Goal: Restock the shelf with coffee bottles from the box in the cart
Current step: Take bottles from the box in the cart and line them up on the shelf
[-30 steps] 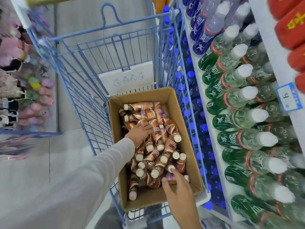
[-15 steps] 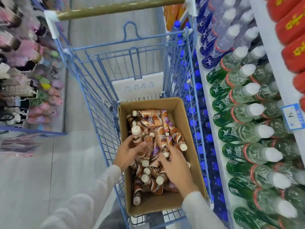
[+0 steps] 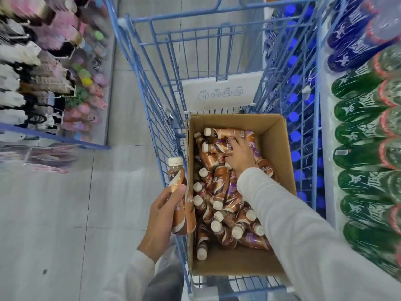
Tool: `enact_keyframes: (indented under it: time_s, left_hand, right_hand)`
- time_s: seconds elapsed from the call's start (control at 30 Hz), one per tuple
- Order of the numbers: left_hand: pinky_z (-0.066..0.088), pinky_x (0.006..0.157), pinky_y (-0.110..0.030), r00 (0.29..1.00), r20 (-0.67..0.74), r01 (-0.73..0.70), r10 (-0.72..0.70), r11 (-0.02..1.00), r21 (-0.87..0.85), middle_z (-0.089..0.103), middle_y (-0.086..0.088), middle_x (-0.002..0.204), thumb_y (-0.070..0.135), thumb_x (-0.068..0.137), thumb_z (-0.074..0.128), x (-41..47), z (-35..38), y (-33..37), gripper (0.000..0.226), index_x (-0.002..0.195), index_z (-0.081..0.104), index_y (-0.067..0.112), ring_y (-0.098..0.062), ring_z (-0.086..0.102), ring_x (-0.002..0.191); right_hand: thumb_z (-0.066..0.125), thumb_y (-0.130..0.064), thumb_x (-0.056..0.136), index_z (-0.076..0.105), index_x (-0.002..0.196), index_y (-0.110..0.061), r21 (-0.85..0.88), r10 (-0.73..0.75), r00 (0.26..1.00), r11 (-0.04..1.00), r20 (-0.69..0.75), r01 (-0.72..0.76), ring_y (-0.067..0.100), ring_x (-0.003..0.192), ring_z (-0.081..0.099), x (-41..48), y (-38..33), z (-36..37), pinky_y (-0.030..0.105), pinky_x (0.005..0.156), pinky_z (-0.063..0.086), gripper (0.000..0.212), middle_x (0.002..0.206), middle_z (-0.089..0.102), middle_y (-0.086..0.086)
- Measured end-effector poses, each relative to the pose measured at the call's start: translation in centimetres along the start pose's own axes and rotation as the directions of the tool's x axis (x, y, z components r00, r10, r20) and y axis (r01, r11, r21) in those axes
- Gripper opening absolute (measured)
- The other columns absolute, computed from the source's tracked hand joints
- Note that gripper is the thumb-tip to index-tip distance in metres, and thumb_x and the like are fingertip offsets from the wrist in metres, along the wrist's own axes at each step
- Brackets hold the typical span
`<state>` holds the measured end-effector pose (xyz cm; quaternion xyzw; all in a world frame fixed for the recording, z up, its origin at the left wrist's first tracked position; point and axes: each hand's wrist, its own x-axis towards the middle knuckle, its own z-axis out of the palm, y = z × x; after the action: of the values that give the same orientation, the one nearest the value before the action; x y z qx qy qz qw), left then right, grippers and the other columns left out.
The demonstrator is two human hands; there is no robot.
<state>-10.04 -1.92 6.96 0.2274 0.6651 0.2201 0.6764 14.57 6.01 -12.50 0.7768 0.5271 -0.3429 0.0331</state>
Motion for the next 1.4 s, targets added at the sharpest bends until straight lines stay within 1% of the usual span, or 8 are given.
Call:
enact_keyframes:
  time_s: [0.3,0.43,0.57,0.9,1.1,1.23,1.33,1.4]
  left_hand:
    - [0.059,0.065,-0.027,1.0,0.027,0.016,-0.016,1.0,0.012,0.078,0.004,0.098,0.054,0.077,0.059,0.7,-0.1,1.7,0.043,0.113,0.066,0.032,-0.016,0.076,0.088]
    - [0.059,0.065,-0.028,0.999,0.024,0.032,-0.033,0.999,0.035,0.078,0.0,0.096,0.055,0.08,0.057,-0.5,0.3,2.7,0.045,0.115,0.066,0.03,-0.019,0.076,0.086]
    - [0.058,0.066,-0.03,0.999,0.035,0.033,-0.035,0.998,0.047,0.078,0.002,0.095,0.058,0.077,0.055,-2.1,0.5,3.0,0.048,0.114,0.066,0.03,-0.018,0.076,0.085]
    - [0.059,0.068,-0.033,0.998,0.011,0.056,-0.057,0.996,0.069,0.078,-0.001,0.095,0.059,0.071,0.058,-2.5,0.2,0.7,0.055,0.115,0.067,0.027,-0.022,0.077,0.086]
    - [0.054,0.062,-0.03,0.999,0.025,0.032,-0.033,0.999,0.042,0.079,0.001,0.092,0.056,0.079,0.054,-4.4,1.8,1.4,0.046,0.114,0.066,0.027,-0.016,0.076,0.079]
    - [0.055,0.062,-0.029,1.0,0.021,-0.007,0.007,1.0,0.011,0.079,-0.002,0.092,0.048,0.091,0.054,-6.8,3.0,1.6,0.037,0.114,0.067,0.022,-0.017,0.076,0.077]
    - [0.056,0.07,-0.034,0.998,0.026,-0.056,0.057,0.998,-0.033,0.079,-0.005,0.096,0.053,0.08,0.06,-9.2,3.9,1.7,0.047,0.114,0.067,0.023,-0.021,0.077,0.084]
    - [0.057,0.075,-0.037,0.996,0.024,-0.086,0.087,0.995,-0.045,0.078,-0.007,0.1,0.055,0.075,0.062,-10.8,4.5,1.4,0.053,0.116,0.069,0.021,-0.023,0.076,0.089]
  right_hand:
    - [0.074,-0.011,0.084,0.038,0.14,-0.019,-0.228,-0.047,0.99,0.973,-0.132,0.016,0.04,0.135,0.04,0.6,-0.4,1.6,0.051,0.105,0.043,0.068,0.146,0.04,0.018]
    - [0.065,-0.014,0.091,0.051,0.13,-0.016,-0.246,-0.179,0.97,0.96,-0.164,0.136,0.031,0.125,0.051,-0.9,0.5,0.3,0.045,0.1,0.045,0.041,0.135,0.052,0.01]
    - [0.078,-0.015,0.082,0.034,0.148,-0.017,-0.179,-0.078,0.994,0.982,-0.074,0.064,0.033,0.142,0.036,-0.5,-0.1,0.6,0.046,0.116,0.033,0.079,0.153,0.037,0.013]
    - [0.071,-0.025,0.089,0.028,0.149,-0.017,-0.238,-0.133,0.985,0.966,-0.106,0.105,0.037,0.141,0.036,0.4,0.9,1.3,0.049,0.106,0.045,0.074,0.156,0.03,0.017]
    - [0.068,-0.052,0.087,0.034,0.143,-0.02,0.263,-0.027,0.98,0.961,-0.197,0.08,0.029,0.133,0.042,-7.4,-0.2,-2.6,0.047,0.107,0.043,0.072,0.146,0.039,0.009]
    - [0.075,-0.057,0.078,0.027,0.146,-0.037,0.794,0.071,0.997,0.608,-0.038,-0.013,0.014,0.131,0.049,-16.0,-1.5,-6.0,0.044,0.11,0.04,0.085,0.146,0.046,-0.005]
    - [0.072,-0.064,0.074,0.025,0.147,-0.043,0.888,0.08,0.997,0.46,-0.013,-0.025,0.017,0.126,0.055,-21.8,-1.9,-7.8,0.052,0.109,0.042,0.089,0.142,0.053,-0.007]
    - [0.067,-0.057,0.086,0.028,0.142,-0.038,0.914,0.06,0.998,0.405,0.011,-0.034,0.006,0.117,0.057,-25.4,-2.0,-9.1,0.031,0.1,0.046,0.071,0.131,0.055,-0.015]
